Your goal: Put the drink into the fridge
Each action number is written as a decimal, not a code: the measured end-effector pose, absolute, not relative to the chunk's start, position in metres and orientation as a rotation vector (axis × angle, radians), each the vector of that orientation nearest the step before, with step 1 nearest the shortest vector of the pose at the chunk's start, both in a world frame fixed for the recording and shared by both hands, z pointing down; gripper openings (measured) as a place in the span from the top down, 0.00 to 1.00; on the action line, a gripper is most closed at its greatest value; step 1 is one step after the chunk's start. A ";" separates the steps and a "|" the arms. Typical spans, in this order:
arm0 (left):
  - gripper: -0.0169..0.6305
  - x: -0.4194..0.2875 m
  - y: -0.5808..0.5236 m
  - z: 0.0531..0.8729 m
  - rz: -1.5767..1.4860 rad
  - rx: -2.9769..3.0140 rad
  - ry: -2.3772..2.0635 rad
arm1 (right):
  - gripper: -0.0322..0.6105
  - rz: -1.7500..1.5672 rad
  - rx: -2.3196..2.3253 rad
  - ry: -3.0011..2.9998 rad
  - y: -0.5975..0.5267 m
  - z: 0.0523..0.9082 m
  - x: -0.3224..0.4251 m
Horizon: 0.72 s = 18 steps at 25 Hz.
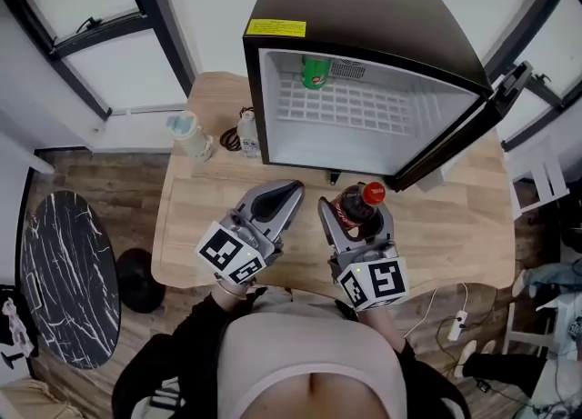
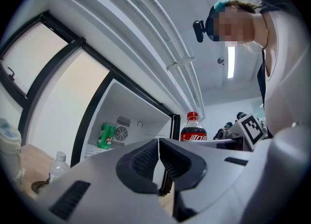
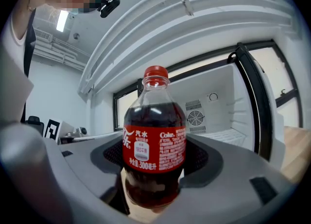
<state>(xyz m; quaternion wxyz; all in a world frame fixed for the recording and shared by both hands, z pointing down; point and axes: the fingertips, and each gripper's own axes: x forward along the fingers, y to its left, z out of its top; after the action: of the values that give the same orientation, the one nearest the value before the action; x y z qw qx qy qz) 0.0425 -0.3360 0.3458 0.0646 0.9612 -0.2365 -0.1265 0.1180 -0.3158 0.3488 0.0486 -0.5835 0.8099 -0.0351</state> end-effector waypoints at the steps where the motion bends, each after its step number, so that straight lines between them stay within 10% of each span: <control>1: 0.96 0.041 -0.338 0.345 -0.383 2.900 -0.729 | 0.44 -0.101 -1.768 2.479 -0.319 0.347 0.117; 18: 0.96 0.020 -0.361 0.354 -0.376 2.848 -0.865 | 0.44 0.095 -1.721 2.533 -0.400 0.323 0.110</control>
<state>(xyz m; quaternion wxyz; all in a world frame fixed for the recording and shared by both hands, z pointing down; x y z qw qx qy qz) 0.0196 -0.3611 0.3545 0.0705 0.9469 -0.2877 -0.1250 0.1099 -0.3999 0.3226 0.0391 -0.5612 0.8262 0.0310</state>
